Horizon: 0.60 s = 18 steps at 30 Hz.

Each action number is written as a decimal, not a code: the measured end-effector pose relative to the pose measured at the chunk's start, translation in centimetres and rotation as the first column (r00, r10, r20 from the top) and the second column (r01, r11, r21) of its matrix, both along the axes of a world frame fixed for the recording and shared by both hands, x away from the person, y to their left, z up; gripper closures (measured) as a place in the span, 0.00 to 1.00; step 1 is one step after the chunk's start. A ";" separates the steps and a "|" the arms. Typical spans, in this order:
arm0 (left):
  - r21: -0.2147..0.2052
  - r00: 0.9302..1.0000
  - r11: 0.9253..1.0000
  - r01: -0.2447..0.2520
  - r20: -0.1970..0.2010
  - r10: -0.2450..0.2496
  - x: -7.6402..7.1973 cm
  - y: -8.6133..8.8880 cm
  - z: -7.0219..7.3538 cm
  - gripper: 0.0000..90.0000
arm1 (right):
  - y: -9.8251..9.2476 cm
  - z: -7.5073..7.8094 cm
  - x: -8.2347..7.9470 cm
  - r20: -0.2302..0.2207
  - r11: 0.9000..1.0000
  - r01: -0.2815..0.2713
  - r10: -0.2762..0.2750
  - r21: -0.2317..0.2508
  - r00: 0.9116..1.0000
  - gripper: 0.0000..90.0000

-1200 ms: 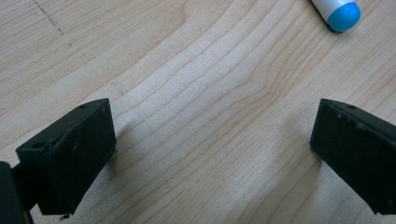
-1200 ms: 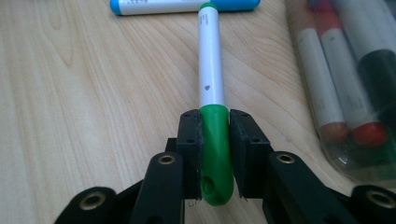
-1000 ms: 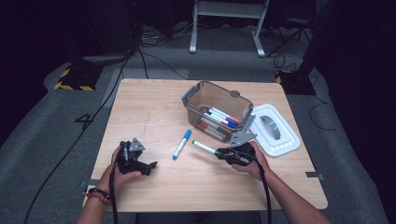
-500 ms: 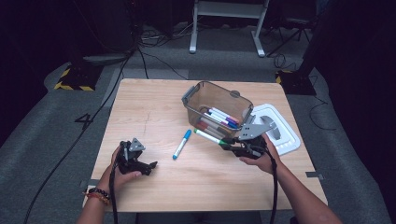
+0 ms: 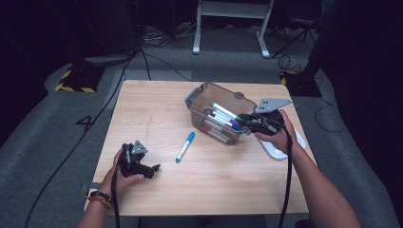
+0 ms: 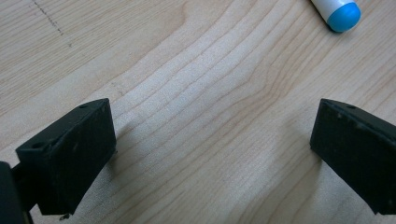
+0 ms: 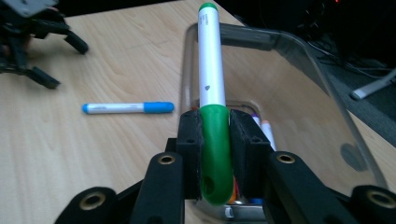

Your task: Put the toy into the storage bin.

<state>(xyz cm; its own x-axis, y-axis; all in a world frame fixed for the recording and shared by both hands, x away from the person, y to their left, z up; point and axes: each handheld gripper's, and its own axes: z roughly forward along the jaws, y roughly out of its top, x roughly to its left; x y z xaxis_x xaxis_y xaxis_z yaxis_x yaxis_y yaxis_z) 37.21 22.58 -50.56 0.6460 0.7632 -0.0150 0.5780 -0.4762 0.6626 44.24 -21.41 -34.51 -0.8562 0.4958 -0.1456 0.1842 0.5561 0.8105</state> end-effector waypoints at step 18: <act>0.000 1.000 1.000 0.002 0.000 -0.002 0.0 0.0 0.0 0.00 | 1.5 -1.4 5.1 -0.078 0.996 0.040 -0.046 -0.081 0.996 0.83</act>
